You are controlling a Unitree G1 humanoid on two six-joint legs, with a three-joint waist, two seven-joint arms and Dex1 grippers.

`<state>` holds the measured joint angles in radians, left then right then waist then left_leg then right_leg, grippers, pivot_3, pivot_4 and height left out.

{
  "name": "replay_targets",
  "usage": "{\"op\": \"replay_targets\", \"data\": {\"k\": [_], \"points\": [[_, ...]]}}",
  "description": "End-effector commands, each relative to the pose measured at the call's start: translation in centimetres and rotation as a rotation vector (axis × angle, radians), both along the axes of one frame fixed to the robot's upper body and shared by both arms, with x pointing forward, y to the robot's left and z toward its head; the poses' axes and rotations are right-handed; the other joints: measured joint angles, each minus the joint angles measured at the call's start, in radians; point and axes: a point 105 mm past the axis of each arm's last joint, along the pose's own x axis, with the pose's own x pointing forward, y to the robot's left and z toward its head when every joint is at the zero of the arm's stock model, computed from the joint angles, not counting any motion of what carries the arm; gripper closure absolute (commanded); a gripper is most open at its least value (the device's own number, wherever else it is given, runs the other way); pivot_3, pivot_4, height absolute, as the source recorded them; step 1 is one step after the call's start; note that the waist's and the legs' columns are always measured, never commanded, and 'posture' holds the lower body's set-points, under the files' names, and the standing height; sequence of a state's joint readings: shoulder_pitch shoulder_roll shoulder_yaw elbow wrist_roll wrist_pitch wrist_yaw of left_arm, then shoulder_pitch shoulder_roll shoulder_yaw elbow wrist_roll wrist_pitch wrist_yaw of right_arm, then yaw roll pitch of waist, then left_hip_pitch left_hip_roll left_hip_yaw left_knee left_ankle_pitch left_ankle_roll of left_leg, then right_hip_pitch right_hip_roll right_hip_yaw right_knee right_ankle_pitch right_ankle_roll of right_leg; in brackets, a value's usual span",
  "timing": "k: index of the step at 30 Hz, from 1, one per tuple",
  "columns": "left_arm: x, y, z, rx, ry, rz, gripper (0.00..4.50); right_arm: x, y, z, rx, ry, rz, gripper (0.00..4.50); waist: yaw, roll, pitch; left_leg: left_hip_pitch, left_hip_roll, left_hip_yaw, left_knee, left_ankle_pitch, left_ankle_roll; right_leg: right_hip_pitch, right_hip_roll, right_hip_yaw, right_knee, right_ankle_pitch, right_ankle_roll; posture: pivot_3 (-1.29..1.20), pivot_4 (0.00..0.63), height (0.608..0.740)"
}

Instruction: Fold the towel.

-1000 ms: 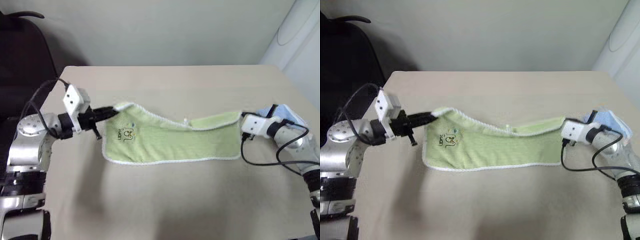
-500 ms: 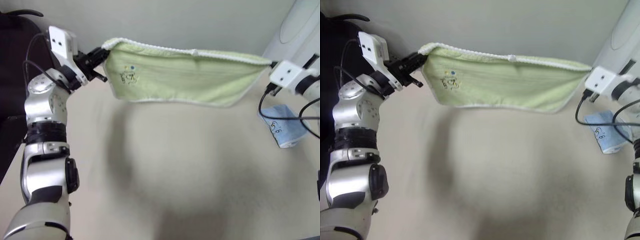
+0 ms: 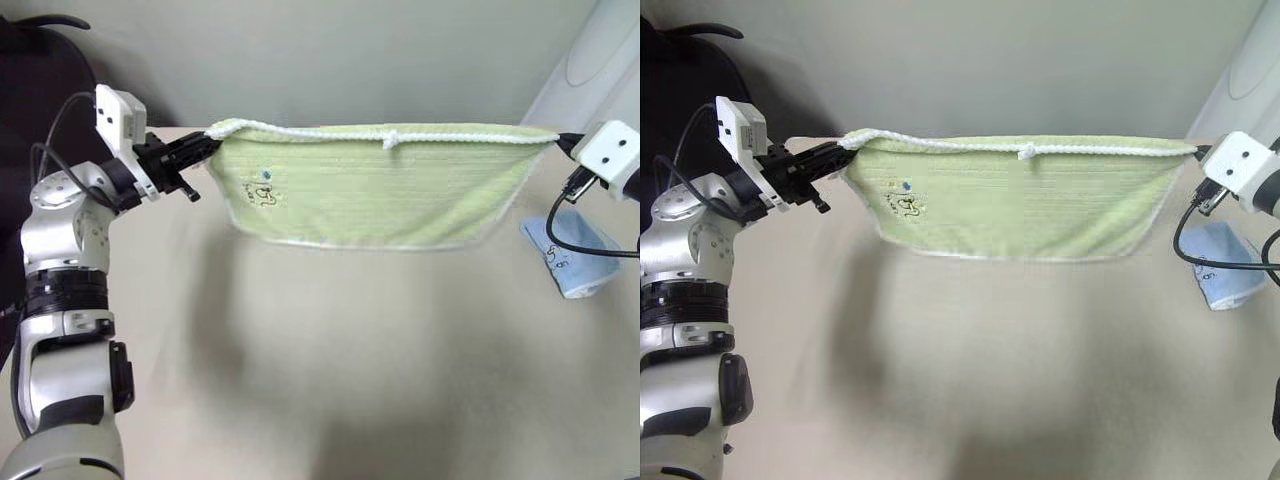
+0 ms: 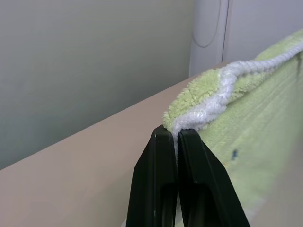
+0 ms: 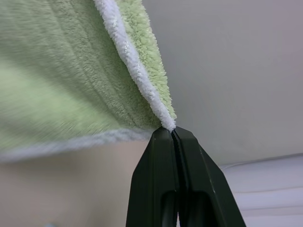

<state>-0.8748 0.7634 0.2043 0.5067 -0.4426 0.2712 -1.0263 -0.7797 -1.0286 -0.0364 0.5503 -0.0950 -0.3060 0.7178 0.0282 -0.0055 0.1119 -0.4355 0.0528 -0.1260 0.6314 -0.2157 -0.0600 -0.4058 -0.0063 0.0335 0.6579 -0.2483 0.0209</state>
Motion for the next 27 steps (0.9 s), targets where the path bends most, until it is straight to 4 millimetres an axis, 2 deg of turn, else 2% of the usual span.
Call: {"op": "replay_targets", "data": {"k": [1,2,3,4,6,8,11,14,18,20,24,27], "points": [[-7.7,0.9,-8.0,0.22,0.271,-0.161,4.47,-6.5,-0.6,-9.5,-0.02,0.504,0.098,4.5,-0.003,0.0,-0.006,0.0,0.0,0.0,0.0,0.0,0.0,0.0,0.0,0.0,0.001,0.0,0.0,0.0,0.15,0.74],[-10.5,0.4,-10.8,0.281,0.39,-0.229,4.47,-9.1,-0.1,-12.3,-0.025,0.676,0.143,4.5,-0.006,0.003,-0.015,-0.002,0.0,0.002,-0.008,0.001,0.0,0.0,0.0,0.0,-0.006,0.0,0.0,0.0,0.15,0.74],[-12.3,0.1,-12.1,0.304,0.45,-0.258,4.47,-10.4,0.4,-13.5,-0.033,0.744,0.164,4.5,-0.007,0.001,-0.013,0.001,0.002,0.011,-0.002,0.0,-0.002,0.012,0.003,-0.001,-0.01,-0.005,0.0,0.0,0.15,0.74],[-12.4,0.0,-12.3,0.286,0.46,-0.236,4.47,-10.3,0.6,-13.3,-0.026,0.731,0.159,4.5,-0.008,-0.004,-0.009,0.005,0.0,0.022,0.005,-0.014,-0.007,0.019,0.004,-0.001,-0.009,-0.021,0.002,0.0,0.15,0.74],[-12.5,0.0,-12.3,0.261,0.47,-0.204,4.47,-10.2,0.8,-12.9,-0.012,0.713,0.147,4.5,-0.007,-0.011,0.0,0.002,0.001,0.025,0.017,-0.021,-0.013,0.006,0.005,0.002,0.012,-0.028,0.005,0.0,0.15,0.74],[-11.5,0.0,-12.0,0.25,0.433,-0.154,4.47,-9.5,0.8,-12.4,-0.002,0.683,0.135,4.5,-0.008,-0.014,0.002,0.004,0.003,0.019,0.02,-0.018,-0.008,0.005,0.005,0.005,0.02,-0.022,0.002,0.0,0.15,0.74],[-9.8,-0.1,-11.0,0.226,0.372,-0.106,4.47,-8.5,1.3,-11.7,-0.005,0.649,0.142,4.5,-0.006,-0.015,0.005,0.034,0.002,0.021,0.009,-0.013,0.001,0.03,0.005,0.011,0.015,-0.023,-0.011,0.0,0.15,0.74],[-9.1,-0.5,-10.4,0.201,0.348,-0.102,4.47,-8.0,1.8,-11.5,-0.008,0.63,0.152,4.5,-0.005,-0.015,0.005,0.051,-0.004,0.024,0.0,-0.013,0.003,0.042,0.005,0.027,0.015,-0.029,-0.007,0.0,0.15,0.74],[-9.2,-1.0,-10.5,0.207,0.347,-0.116,4.47,-8.1,2.2,-11.8,-0.005,0.637,0.161,4.5,-0.007,-0.015,0.005,0.045,-0.006,0.025,0.001,-0.01,0.004,0.036,0.005,0.03,0.017,-0.029,-0.003,0.0,0.15,0.74],[-9.2,-1.0,-10.5,0.21,0.347,-0.119,4.47,-8.2,2.2,-11.9,-0.004,0.638,0.163,4.5,-0.006,-0.015,0.005,0.037,-0.006,0.027,0.003,-0.01,0.004,0.028,0.005,0.03,0.02,-0.023,0.009,0.0,0.15,0.74],[-9.1,-1.2,-10.6,0.221,0.348,-0.119,4.47,-8.3,2.4,-12.6,0.002,0.653,0.157,4.5,-0.006,-0.015,0.004,0.027,-0.004,0.027,0.001,-0.009,-0.006,0.017,0.006,0.03,0.019,-0.025,0.008,0.0,0.15,0.74],[-9.1,-1.3,-10.7,0.23,0.349,-0.122,4.5,-9.2,3.0,-13.4,0.04,0.731,0.179,3.94,-0.005,-0.015,0.004,0.021,-0.004,0.027,0.001,-0.011,-0.006,0.013,0.005,0.03,0.016,-0.025,0.008,0.0,0.15,0.74]]}}
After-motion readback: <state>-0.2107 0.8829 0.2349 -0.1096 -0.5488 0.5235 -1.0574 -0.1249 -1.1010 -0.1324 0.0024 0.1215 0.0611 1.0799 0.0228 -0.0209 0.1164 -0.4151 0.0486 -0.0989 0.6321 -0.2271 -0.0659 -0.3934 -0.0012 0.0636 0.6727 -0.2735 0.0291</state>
